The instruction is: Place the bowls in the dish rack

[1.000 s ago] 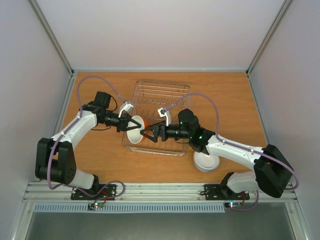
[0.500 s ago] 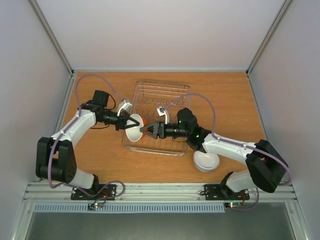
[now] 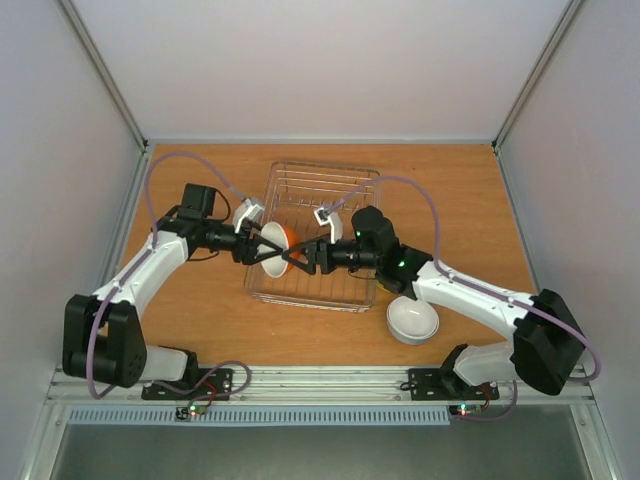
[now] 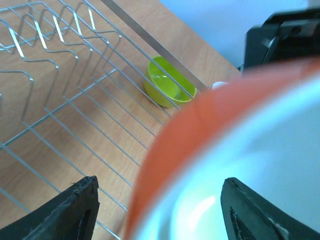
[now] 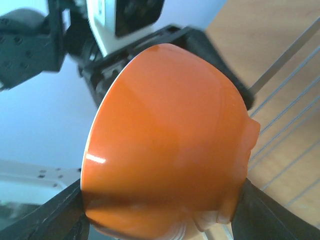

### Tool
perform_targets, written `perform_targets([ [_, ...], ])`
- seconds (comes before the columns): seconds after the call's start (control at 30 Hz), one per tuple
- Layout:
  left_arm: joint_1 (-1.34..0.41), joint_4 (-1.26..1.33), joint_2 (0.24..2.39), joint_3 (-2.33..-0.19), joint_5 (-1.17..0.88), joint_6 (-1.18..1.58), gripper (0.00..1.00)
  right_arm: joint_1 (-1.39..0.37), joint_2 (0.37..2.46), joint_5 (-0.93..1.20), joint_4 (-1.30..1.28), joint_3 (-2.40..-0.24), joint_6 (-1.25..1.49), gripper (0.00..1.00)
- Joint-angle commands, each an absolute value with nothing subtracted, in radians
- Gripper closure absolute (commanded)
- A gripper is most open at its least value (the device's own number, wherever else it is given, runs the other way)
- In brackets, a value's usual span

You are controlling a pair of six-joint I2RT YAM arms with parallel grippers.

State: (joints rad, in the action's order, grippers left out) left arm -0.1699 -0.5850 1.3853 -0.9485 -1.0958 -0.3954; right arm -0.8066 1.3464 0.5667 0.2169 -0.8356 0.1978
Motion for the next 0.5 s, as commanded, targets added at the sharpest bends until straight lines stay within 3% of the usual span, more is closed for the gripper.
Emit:
perform_targets([
  [0.0, -0.173, -0.409, 1.297, -0.903, -0.976, -0.289, 0.32, -0.797, 1.272, 0.328, -0.088, -0.968, 0.022, 0.99],
  [0.27, -0.173, -0.262, 1.183, -0.829, -0.734, -0.21, 0.3, -0.795, 1.323, -0.132, -0.439, -1.17, -0.105, 0.99],
  [0.47, -0.173, -0.243, 1.161, -0.817, -0.685, -0.203, 0.31, -0.795, 1.419, -0.393, -0.573, -1.277, -0.142, 0.99],
])
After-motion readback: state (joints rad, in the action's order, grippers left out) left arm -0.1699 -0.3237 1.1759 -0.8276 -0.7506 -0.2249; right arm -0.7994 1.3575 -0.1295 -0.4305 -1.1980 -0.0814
